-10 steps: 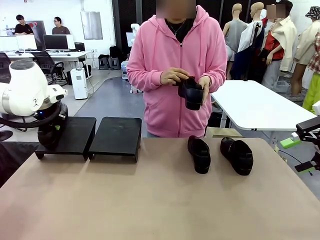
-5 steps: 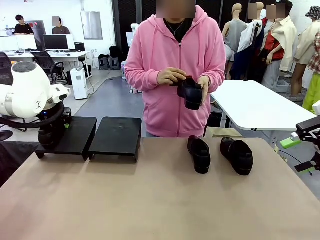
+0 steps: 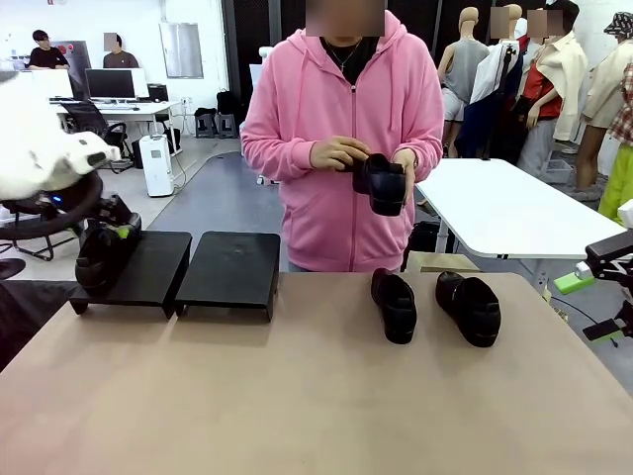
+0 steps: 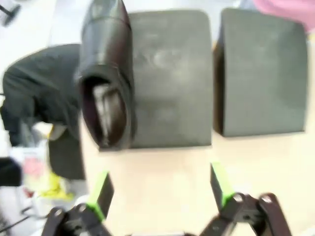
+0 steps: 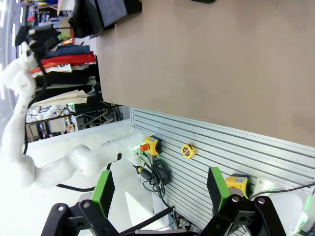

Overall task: Organize the shoes by placing them on the stand.
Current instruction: Place the Shoe from the middle of the table onto the Shoes Stand.

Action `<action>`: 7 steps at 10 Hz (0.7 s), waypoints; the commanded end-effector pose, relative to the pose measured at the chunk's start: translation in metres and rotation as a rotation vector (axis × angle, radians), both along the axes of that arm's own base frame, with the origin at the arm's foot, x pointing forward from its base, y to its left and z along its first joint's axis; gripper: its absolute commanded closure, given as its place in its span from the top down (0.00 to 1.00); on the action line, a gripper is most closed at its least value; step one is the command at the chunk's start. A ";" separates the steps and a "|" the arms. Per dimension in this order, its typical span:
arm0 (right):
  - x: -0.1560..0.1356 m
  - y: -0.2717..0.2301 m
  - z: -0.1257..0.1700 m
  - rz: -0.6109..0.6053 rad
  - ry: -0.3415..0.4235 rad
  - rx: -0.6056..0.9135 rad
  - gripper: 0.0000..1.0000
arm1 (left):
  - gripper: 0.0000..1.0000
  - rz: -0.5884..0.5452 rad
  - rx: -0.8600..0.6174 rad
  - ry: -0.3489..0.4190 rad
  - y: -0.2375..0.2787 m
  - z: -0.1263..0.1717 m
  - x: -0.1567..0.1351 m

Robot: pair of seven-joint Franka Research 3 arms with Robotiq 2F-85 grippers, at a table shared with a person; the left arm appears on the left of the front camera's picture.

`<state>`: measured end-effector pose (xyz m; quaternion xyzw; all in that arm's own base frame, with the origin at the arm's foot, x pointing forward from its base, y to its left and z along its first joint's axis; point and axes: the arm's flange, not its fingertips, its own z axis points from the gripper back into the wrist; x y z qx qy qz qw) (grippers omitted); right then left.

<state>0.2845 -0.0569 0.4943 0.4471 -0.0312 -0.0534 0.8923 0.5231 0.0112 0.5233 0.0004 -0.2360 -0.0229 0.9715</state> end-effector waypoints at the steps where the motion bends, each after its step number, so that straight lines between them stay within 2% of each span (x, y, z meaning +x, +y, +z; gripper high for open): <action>1: 0.002 -0.001 0.003 0.012 -0.025 0.025 1.00 | 1.00 0.052 -0.133 0.021 0.016 0.053 -0.073; 2: 0.002 -0.001 0.003 0.012 -0.025 0.025 1.00 | 1.00 -0.069 -0.351 0.153 0.014 0.078 -0.122; 3: 0.002 -0.001 0.003 0.012 -0.025 0.025 1.00 | 1.00 -0.111 -0.455 0.184 0.016 0.086 -0.157; 4: 0.002 -0.001 0.003 0.012 -0.025 0.025 1.00 | 1.00 -0.167 -0.577 0.293 0.018 0.083 -0.187; 5: 0.002 -0.001 0.003 0.012 -0.025 0.025 1.00 | 1.00 -0.211 -0.649 0.350 0.022 0.075 -0.208; 7: 0.002 -0.001 0.003 0.012 -0.025 0.025 1.00 | 1.00 -0.111 -0.825 0.253 0.036 0.048 -0.233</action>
